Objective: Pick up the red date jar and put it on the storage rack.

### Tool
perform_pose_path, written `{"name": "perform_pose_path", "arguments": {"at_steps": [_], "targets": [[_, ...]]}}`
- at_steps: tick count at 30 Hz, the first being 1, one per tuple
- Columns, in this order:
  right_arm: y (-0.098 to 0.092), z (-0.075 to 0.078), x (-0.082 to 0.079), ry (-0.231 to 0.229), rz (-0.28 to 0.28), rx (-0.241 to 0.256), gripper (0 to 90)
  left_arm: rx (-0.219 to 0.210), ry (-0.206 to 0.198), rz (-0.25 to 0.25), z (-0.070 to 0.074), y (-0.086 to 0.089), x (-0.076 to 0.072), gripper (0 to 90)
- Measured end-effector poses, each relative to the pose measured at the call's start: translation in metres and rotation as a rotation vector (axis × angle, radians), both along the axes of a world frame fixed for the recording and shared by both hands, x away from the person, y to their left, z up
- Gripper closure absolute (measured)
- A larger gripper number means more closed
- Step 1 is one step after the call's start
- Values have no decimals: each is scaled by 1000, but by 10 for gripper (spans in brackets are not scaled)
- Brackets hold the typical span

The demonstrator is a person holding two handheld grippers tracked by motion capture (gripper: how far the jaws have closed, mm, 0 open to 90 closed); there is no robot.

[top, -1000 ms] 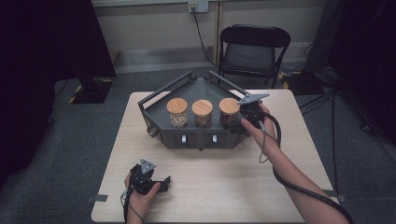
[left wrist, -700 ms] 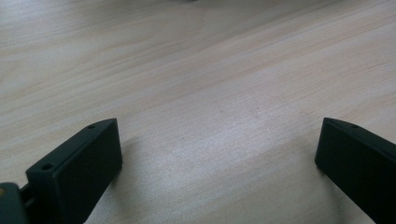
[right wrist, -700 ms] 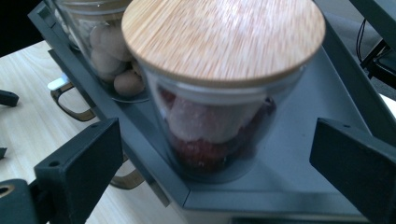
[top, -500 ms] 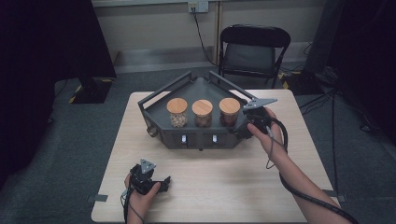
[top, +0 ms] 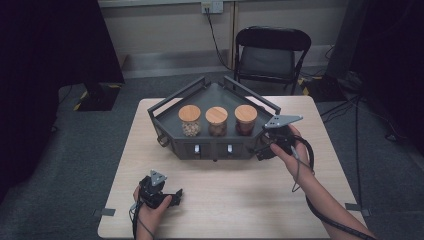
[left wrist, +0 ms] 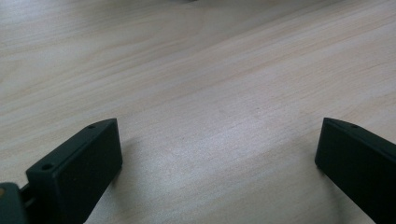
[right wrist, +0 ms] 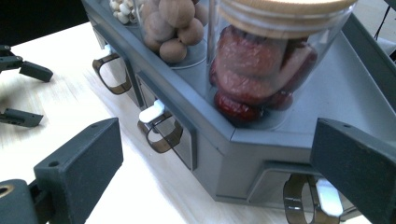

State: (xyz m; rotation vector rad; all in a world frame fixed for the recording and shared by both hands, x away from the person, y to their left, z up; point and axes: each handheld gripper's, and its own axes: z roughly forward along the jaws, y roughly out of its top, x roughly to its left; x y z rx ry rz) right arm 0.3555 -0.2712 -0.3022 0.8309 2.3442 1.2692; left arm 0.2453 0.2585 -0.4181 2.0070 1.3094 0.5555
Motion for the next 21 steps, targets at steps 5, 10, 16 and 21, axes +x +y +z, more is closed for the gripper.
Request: {"name": "perform_pose_path", "arguments": {"at_steps": [5,10,16,21], "targets": [[-6,-5,-5,8,9,11,18,0,0,0,0,0,0,3],[-12,-10,-10,11,16,39,19,0,0,0,0,0,0,3],[-15,-13,-14,16,23,40,18,0,0,0,0,0,0,3],[-20,-17,-18,19,25,49,18,0,0,0,0,0,0,3]]}}
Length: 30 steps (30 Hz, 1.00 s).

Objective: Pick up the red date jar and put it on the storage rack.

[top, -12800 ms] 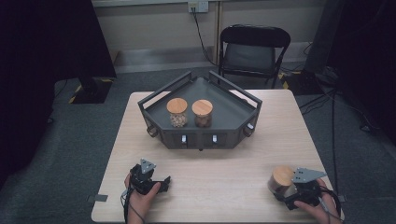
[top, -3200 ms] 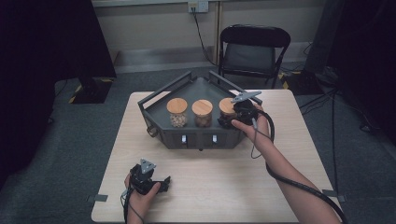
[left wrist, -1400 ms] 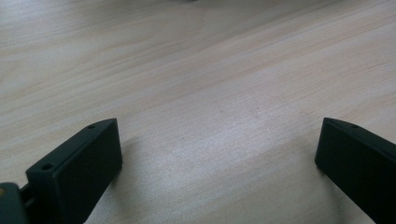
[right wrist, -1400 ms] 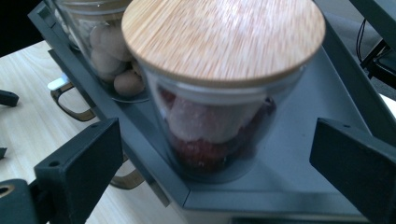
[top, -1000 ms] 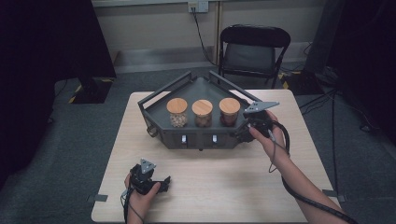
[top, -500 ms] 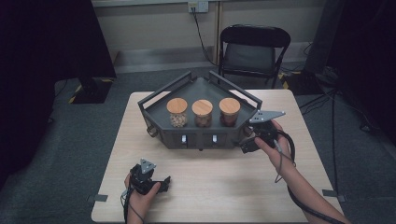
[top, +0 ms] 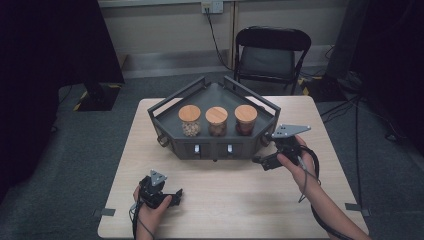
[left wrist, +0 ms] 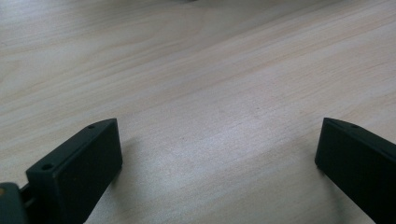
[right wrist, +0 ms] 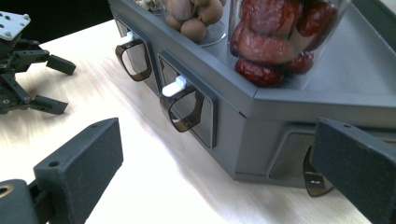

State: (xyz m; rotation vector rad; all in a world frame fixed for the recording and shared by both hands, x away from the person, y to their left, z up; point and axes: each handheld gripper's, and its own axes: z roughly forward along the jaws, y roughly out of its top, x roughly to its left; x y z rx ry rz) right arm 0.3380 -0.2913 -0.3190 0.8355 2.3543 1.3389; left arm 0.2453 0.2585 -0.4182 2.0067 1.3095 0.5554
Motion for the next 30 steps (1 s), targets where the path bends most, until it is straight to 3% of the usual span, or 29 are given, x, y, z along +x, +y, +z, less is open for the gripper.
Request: {"name": "perform_pose_path", "arguments": {"at_steps": [11,30], "targets": [[-13,-8,-6,12,-13,31,18,0,0,0,0,0,0,3],[-28,-20,-15,22,-26,23,17,0,0,0,0,0,0,3]]}}
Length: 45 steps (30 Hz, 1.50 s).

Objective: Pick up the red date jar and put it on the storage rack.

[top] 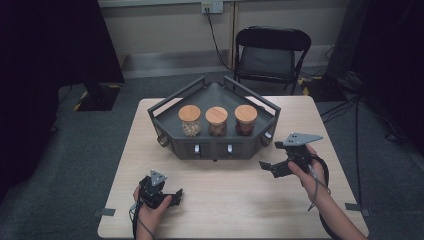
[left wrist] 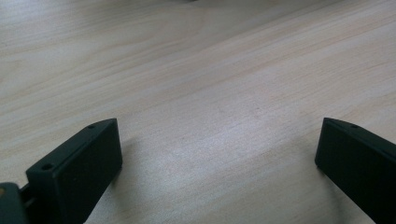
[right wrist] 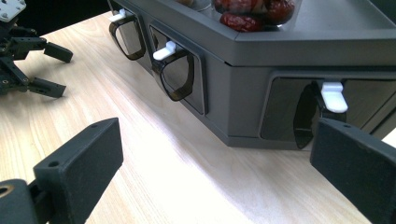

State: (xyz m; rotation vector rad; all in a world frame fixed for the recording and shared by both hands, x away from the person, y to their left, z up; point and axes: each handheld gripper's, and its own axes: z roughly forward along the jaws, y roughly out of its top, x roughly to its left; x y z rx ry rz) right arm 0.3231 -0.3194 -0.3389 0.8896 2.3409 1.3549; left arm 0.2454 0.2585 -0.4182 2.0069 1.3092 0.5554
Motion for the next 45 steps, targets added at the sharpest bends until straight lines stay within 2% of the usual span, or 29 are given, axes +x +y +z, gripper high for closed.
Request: {"name": "perform_pose_path", "arguments": {"at_steps": [12,22,45], "targets": [[-7,-12,-5,17,9,6,18,0,0,0,0,0,0,3],[-14,-25,-9,35,-4,15,18,0,0,0,0,0,0,3],[-31,-45,-21,54,-18,22,17,0,0,0,0,0,0,3]]}}
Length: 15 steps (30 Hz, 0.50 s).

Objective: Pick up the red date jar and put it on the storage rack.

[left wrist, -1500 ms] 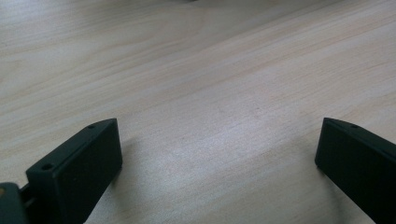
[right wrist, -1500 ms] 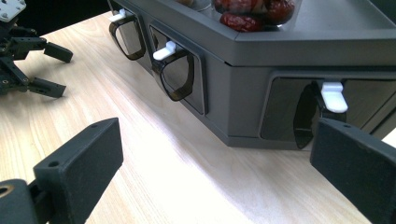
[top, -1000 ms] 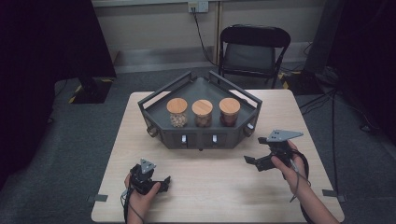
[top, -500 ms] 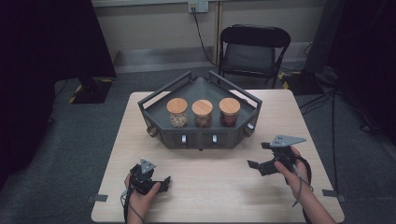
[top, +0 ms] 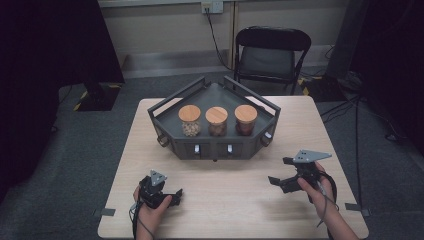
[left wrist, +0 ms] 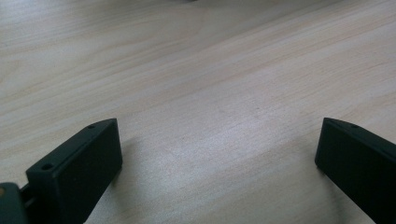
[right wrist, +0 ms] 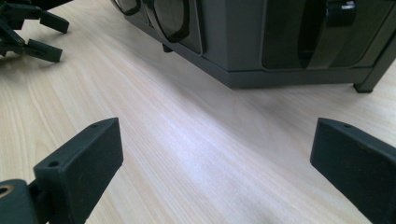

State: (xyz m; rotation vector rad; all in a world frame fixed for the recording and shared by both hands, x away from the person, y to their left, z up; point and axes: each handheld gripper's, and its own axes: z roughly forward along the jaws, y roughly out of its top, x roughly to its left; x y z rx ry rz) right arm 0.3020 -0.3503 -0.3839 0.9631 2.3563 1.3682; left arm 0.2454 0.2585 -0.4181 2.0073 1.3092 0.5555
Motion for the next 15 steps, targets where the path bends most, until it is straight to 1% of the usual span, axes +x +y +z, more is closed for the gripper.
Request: {"name": "perform_pose_path", "arguments": {"at_steps": [9,15], "targets": [[-6,-6,-2,11,-8,-4,17,0,0,0,0,0,0,3],[-9,-10,-5,10,-5,-3,17,0,0,0,0,0,0,3]]}}
